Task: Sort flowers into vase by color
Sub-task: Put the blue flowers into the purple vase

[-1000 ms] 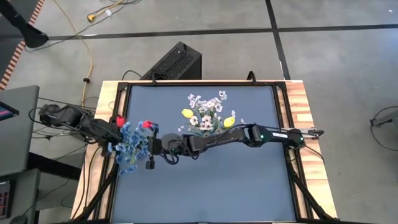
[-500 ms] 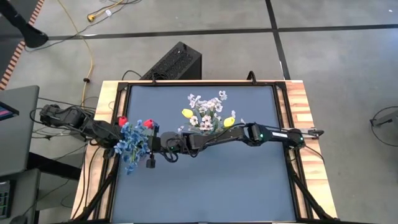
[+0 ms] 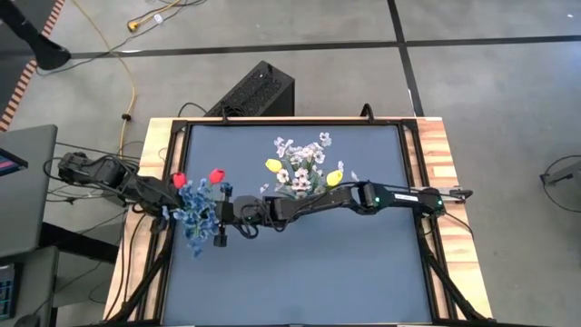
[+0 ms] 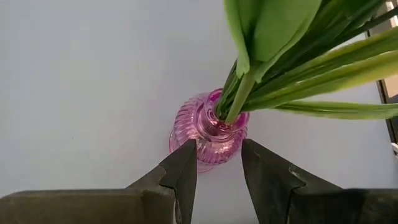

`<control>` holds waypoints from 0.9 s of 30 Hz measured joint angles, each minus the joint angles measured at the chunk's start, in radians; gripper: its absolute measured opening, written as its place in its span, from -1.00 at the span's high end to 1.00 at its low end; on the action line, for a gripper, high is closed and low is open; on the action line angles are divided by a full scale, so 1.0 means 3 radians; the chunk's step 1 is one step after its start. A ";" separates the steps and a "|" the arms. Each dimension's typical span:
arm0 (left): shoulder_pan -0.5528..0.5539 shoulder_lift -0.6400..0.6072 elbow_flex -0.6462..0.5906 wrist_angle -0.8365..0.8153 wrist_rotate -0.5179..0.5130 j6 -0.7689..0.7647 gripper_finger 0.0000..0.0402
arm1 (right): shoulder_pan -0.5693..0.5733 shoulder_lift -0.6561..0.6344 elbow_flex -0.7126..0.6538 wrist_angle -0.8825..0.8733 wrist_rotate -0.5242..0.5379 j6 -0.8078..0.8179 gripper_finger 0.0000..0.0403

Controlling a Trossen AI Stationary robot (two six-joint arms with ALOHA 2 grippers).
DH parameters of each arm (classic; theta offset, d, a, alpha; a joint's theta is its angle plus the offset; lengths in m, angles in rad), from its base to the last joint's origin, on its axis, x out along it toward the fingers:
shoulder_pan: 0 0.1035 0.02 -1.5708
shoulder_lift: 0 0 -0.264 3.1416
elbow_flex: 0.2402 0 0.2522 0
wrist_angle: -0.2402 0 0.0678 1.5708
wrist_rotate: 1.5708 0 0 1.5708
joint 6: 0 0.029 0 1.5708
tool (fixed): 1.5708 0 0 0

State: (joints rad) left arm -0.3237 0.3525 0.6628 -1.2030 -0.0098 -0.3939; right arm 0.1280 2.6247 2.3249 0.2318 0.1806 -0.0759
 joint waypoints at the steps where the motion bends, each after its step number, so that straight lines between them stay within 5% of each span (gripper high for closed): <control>1: 0.0000 0.0002 0.0000 0.0000 -0.0007 0.0000 0.43 | 0.0000 0.0000 0.0000 -0.0005 0.0000 0.0001 0.80; 10: 0.0000 0.0001 0.0000 0.0000 -0.0009 0.0000 0.43 | -0.0006 -0.0001 -0.0008 0.0107 0.0000 0.0160 0.52; 17: 0.0000 0.0001 0.0000 0.0000 -0.0010 -0.0009 0.43 | -0.0027 -0.0017 -0.0008 0.0069 -0.0011 0.0516 0.09; 27: 0.0000 0.0001 0.0095 -0.0112 -0.0127 0.0011 0.43 | -0.0022 -0.0211 0.0102 -0.0440 -0.0528 0.0835 -0.38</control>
State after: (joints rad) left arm -0.3237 0.3527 0.6912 -1.2366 -0.0479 -0.3905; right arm 0.1215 2.5615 2.3556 0.0997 0.0223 0.1747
